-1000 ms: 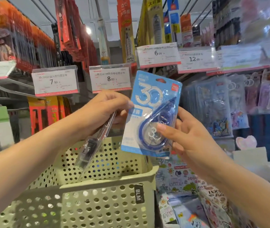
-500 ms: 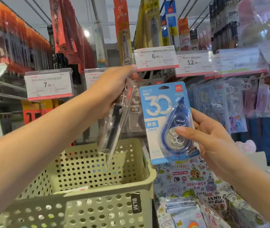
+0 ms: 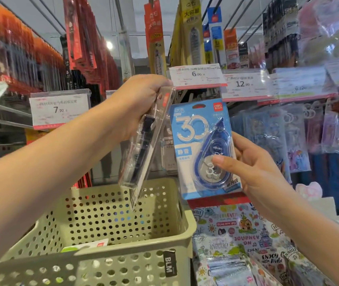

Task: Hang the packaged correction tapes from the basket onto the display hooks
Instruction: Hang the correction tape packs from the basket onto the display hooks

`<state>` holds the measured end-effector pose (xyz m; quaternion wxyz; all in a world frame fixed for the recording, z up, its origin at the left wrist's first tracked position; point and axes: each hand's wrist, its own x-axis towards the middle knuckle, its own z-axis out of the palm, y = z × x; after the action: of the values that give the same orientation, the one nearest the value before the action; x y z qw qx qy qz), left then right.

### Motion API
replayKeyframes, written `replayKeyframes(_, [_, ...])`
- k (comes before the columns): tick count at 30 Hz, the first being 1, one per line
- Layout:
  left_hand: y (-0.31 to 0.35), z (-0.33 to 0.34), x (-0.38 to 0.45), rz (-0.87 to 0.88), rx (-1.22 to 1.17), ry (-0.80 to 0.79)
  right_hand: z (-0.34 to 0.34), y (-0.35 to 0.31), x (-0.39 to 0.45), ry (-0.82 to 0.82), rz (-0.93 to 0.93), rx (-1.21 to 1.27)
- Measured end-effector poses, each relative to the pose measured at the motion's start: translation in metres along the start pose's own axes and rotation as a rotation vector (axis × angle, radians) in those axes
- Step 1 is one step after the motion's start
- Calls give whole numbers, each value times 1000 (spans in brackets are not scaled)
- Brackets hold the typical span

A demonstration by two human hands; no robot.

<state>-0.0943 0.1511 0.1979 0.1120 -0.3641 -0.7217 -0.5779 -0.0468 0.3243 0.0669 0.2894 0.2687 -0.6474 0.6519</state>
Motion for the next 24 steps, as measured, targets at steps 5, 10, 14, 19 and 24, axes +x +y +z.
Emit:
replayKeyframes(5, [1,-3,3,-29,18,-2,3,0,9,3,-28,9])
replayKeyframes(10, [1,-5,3,-47,26,-55,5,1,16,8,-58,22])
replayKeyframes(14, [1,-5,10,-12,159,23,7,0,21,11,-67,30])
replayKeyframes(19, [0,-5,14,4,204,33,8,-1,26,10,-74,45])
replayKeyframes(24, [0,-3,14,16,199,39,9,3,26,-3,-67,64])
